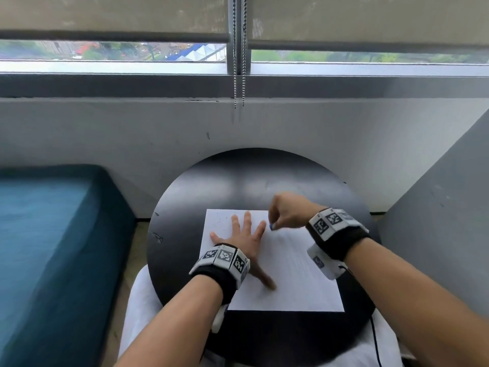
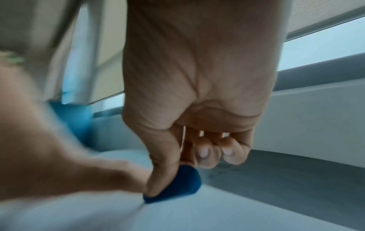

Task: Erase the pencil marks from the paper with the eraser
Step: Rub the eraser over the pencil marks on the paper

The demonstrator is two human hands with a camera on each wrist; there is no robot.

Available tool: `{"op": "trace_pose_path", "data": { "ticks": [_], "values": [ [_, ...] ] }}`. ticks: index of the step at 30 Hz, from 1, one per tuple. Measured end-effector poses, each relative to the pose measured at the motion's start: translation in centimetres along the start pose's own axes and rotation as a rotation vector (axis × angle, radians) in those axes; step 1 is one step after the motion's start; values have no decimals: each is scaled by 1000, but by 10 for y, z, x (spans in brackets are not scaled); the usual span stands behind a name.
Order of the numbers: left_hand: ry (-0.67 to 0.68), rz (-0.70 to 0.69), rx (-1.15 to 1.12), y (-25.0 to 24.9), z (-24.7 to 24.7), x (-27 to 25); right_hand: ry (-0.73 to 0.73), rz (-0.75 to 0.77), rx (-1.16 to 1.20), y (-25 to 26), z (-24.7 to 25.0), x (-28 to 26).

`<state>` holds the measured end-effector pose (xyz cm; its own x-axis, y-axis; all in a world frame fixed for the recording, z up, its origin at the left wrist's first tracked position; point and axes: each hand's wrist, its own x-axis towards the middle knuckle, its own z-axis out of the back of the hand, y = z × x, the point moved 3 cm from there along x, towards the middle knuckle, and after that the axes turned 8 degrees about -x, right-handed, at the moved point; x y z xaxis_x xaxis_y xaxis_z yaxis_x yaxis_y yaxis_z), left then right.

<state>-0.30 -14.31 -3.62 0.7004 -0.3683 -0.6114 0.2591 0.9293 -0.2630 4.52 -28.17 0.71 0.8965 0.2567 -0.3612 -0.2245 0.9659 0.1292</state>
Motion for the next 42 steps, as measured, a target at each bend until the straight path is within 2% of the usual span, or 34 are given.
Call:
{"op": "trace_pose_path", "data": {
  "ticks": [2,5,10,15,18,24,29,34,38,42],
  "values": [
    [-25,16,-13,0,-3,1,-71,-41,101,-16,8,5],
    [-46,22,-19,-1,-5,5,-73,-72,128,-30,9,6],
    [-37,44,-6,-2,-5,7,6,-46,84,-19,-7,8],
    [-25,37,-5,-1,-5,7,-56,-19,83,-12,-10,10],
    [-19,35,3,-3,-4,5,-22,32,64,-7,-15,3],
    [-27,32,-4,-2,-4,5,-61,-29,4,-1,-8,12],
    [-29,36,-6,-2,-5,7,152,47,-139,11,-13,2],
    [-34,35,-9,-2,-5,8,21,24,-115,11,-9,3],
    [-32,43,1,-2,-5,9,137,64,-177,15,-18,-9],
    [-26,41,-1,-2,-5,9,24,20,-148,14,-12,-6]
  ]
}}
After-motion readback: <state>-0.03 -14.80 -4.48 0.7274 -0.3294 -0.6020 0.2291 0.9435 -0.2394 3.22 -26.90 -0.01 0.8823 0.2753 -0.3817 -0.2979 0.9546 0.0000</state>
